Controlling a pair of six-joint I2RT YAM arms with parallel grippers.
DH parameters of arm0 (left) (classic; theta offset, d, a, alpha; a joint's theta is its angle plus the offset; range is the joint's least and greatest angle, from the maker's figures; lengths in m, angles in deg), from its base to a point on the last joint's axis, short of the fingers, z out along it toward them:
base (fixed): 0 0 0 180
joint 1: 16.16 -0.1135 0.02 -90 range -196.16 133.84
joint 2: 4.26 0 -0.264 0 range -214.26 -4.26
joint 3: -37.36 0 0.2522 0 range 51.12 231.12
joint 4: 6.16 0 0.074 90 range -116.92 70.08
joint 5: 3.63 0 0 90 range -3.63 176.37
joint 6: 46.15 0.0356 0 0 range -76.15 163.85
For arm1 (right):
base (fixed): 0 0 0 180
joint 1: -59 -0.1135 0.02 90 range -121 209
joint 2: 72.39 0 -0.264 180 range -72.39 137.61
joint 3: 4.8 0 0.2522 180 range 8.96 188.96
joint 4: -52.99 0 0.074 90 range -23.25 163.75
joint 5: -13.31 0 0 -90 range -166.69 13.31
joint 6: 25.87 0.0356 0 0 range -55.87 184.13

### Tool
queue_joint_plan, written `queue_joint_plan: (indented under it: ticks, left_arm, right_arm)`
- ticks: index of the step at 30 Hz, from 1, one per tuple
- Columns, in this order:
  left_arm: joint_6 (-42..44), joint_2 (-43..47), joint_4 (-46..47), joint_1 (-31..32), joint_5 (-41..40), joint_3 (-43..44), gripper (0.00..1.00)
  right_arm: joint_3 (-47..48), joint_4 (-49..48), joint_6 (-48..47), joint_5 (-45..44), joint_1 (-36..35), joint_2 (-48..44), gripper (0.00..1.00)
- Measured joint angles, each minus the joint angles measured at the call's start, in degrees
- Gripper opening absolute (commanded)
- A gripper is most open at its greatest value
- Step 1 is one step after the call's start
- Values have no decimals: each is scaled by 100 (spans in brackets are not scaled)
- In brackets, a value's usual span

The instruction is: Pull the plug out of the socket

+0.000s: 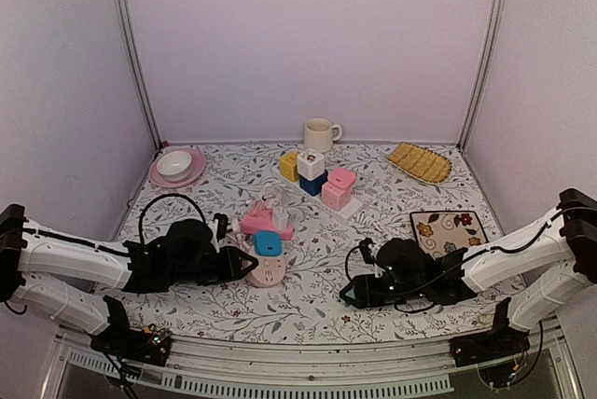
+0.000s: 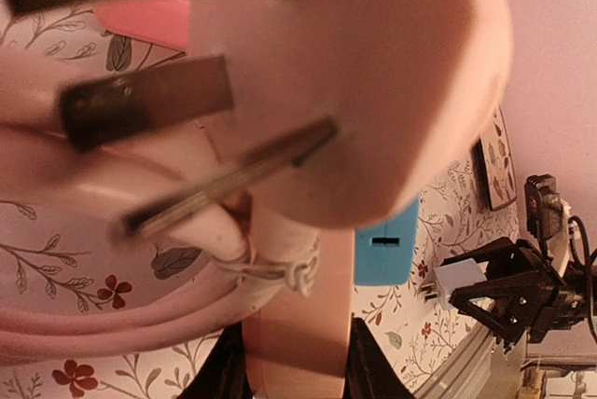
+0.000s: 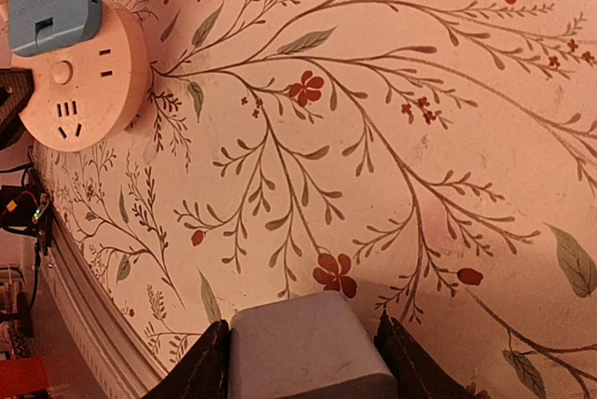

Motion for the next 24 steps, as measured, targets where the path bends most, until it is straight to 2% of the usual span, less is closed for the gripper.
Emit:
queue_joint_plan:
  ticks: [3,11,18,24]
  left_arm:
    - [101,0,2,0,55,2,0]
    - [256,-42,26,0,212,50,0]
    - [450,-203,59,0,437,197,0]
    - [890,-321,177,0,802,435,0]
  right_arm:
    - [-173,-4,105,28,26,-160,81]
    - [-461,422,297,-136,96,-866,96]
    - [-109,1088,90,-531,109,-1093,98]
    - [927,817,-566,-267,109,-656,99]
